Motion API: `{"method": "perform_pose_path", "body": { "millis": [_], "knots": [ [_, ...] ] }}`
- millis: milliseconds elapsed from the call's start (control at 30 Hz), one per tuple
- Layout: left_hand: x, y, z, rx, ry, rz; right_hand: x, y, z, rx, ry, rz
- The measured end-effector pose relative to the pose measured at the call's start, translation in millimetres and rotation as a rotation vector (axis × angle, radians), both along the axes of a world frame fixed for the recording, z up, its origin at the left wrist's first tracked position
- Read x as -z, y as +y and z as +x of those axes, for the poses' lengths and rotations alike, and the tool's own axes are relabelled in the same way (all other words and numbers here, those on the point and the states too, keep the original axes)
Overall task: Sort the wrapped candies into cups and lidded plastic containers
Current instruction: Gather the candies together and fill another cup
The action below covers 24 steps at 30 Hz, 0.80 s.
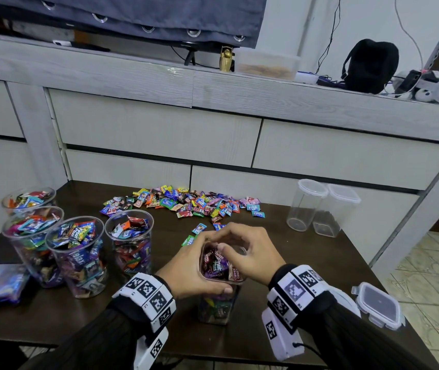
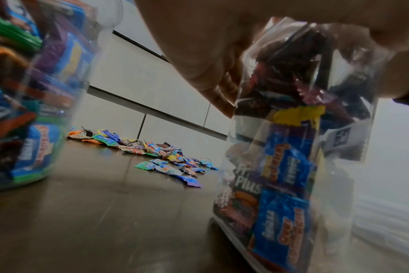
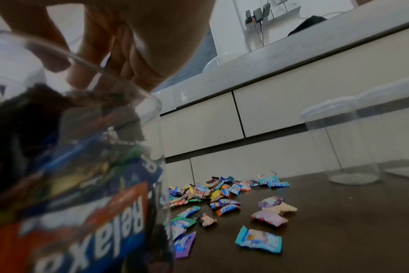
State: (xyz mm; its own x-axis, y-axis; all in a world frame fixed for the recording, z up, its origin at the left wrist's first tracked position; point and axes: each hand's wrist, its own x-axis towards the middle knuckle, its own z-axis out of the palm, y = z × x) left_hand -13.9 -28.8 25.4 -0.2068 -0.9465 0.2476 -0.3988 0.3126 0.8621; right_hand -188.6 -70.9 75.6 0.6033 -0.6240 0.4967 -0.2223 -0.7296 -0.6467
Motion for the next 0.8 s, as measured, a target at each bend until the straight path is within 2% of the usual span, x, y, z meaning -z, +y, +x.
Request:
{"method": "perform_pose_path", "body": {
  "millis": [67, 133, 300, 367, 433, 533, 600, 633, 700, 800],
  "knots": [
    [0.2, -0.5, -0.1, -0.001, -0.004, 0.007, -7.5, -2.5, -2.9, -0.008, 0.094, -0.141],
    [0.8, -1.2, -0.7, -0.001, -0.012, 0.015, -13.3, -4.5, -4.4, -0.03, 0.26, -0.221],
    [2.8, -0.8, 0.6, 0.012, -0.016, 0.017, -11.8, -6.9, -1.2, -0.102, 0.537, -0.207],
    [2.1, -1.1, 0.7, 0.017, -0.02, 0.017, -11.9, -7.7, -0.7, -0.101, 0.566, -0.211],
    [1.8, -1.4, 0.9, 0.012, -0.015, 0.018, -11.4, -8.8, -3.5, -0.042, 0.44, -0.197],
    [3.7, -2.8, 1.3, -0.009, 0.012, 0.025, -5.4, -16.1, -14.2, 0.187, 0.058, -0.124],
    [7.1, -3.6, 1.4, -0.023, 0.034, 0.028, 4.0, -27.8, -24.5, 0.35, -0.036, -0.041],
    [9.3, -3.5, 1.3, -0.025, 0.049, 0.038, 11.3, -35.8, -30.6, 0.431, 0.007, 0.012],
    [14.9, -3.0, 0.4, -0.023, 0.091, 0.066, 31.7, -52.9, -44.8, 0.569, 0.215, 0.153],
    [25.2, -3.8, -1.1, -0.027, 0.137, 0.108, 65.9, -70.4, -58.8, 0.651, 0.534, 0.395]
  ]
}}
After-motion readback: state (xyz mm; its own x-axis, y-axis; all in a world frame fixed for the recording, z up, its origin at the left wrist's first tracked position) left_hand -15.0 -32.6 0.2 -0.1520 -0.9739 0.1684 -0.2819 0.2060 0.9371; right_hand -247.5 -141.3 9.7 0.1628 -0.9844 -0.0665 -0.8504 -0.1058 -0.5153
